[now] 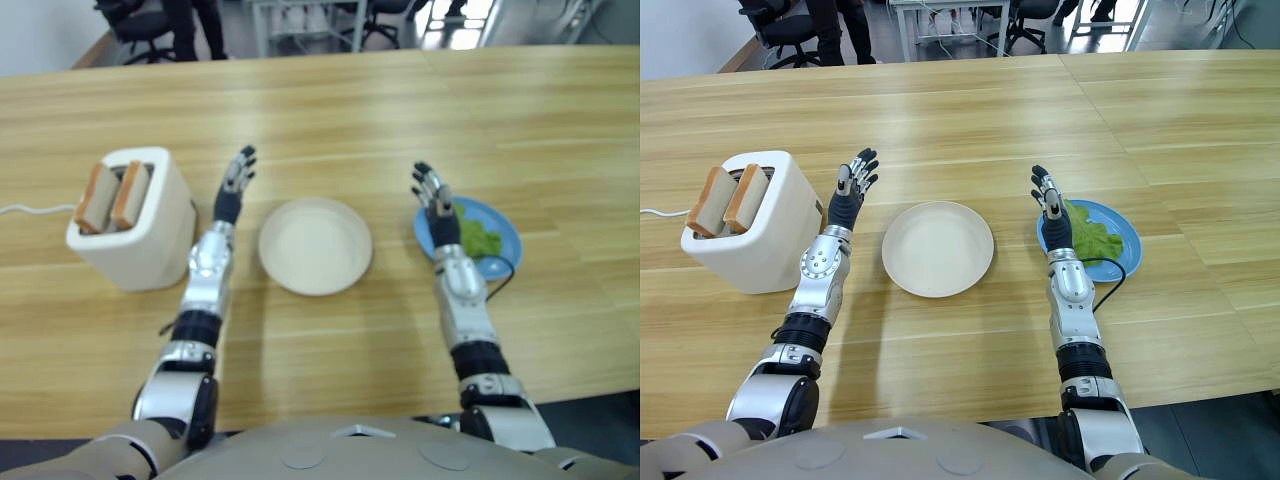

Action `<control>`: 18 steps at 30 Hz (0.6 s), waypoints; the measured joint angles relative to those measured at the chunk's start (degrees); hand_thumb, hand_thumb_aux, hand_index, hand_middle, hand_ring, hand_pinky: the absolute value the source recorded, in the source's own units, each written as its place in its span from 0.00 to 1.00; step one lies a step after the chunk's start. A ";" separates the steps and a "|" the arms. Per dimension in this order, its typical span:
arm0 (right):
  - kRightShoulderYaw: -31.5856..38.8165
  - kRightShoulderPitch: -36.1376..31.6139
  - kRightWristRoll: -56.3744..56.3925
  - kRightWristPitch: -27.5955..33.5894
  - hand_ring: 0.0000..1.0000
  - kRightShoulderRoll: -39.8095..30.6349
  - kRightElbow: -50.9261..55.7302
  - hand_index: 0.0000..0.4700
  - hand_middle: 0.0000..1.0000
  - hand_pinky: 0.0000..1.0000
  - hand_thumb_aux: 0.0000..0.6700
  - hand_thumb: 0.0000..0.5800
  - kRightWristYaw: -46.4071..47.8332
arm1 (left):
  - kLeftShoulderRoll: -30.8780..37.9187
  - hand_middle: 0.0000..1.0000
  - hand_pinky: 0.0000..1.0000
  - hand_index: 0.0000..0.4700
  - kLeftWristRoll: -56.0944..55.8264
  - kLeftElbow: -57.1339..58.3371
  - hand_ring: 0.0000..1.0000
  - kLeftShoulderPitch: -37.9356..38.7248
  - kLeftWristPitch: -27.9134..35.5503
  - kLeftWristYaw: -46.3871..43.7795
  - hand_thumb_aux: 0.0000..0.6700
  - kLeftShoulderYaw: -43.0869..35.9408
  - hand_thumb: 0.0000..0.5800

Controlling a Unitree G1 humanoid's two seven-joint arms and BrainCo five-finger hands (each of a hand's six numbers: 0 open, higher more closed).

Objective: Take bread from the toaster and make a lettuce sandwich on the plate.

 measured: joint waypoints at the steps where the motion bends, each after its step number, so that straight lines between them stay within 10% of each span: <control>1: 0.02 0.00 0.01 0.05 0.00 0.00 0.00 0.00 0.00 0.00 0.00 0.00 0.14 | 0.01 0.00 0.00 0.00 0.02 -0.01 0.00 0.00 0.19 0.07 0.00 0.00 0.00; 18: 0.17 0.15 0.18 1.08 0.00 0.26 -0.29 0.00 0.00 0.00 0.00 0.00 0.74 | -0.21 0.00 0.00 0.00 -0.62 -4.73 0.00 1.97 2.45 -0.44 0.00 -0.29 0.00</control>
